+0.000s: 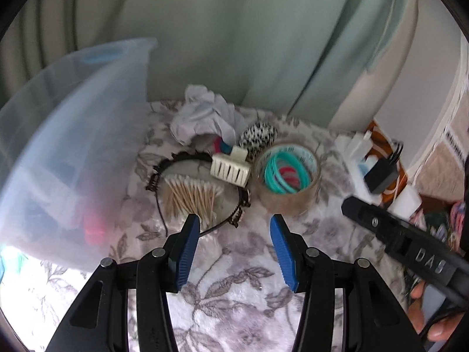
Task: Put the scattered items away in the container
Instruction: 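Grasp the brown tape roll rim with the left tool while the right tool grasps the teal and pink bangles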
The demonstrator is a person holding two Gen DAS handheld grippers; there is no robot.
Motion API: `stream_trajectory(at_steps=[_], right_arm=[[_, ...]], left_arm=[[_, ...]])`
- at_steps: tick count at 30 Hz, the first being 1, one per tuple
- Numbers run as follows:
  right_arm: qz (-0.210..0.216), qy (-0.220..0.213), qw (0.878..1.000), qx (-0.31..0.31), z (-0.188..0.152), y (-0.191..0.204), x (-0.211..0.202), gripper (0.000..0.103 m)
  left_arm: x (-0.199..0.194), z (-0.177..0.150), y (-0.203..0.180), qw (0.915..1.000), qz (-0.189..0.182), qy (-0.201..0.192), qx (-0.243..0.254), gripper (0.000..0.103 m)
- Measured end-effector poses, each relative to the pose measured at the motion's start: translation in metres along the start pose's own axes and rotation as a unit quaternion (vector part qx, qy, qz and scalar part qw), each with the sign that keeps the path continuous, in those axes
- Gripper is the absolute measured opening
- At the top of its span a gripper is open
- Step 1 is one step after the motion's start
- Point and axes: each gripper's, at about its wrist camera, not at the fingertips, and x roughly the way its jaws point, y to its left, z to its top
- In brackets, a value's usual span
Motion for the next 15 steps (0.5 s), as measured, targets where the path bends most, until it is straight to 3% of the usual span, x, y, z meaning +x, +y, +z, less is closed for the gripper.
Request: stream_trajectory(at_steps=[3,15], right_arm=[[-0.002,0.007,1.000,-0.002,0.004,0.000,0.012,0.056],[-0.004,0.015,1.000,0.014,0.018,-0.010,0.045,0.056]], left_arm=[[0.016,-0.001,-0.002,0.9999,-0.008,0.010,0.011,0.051],[0.034,0.033,-0.010,0.9980,-0.062,-0.012,-0.005,0.051]])
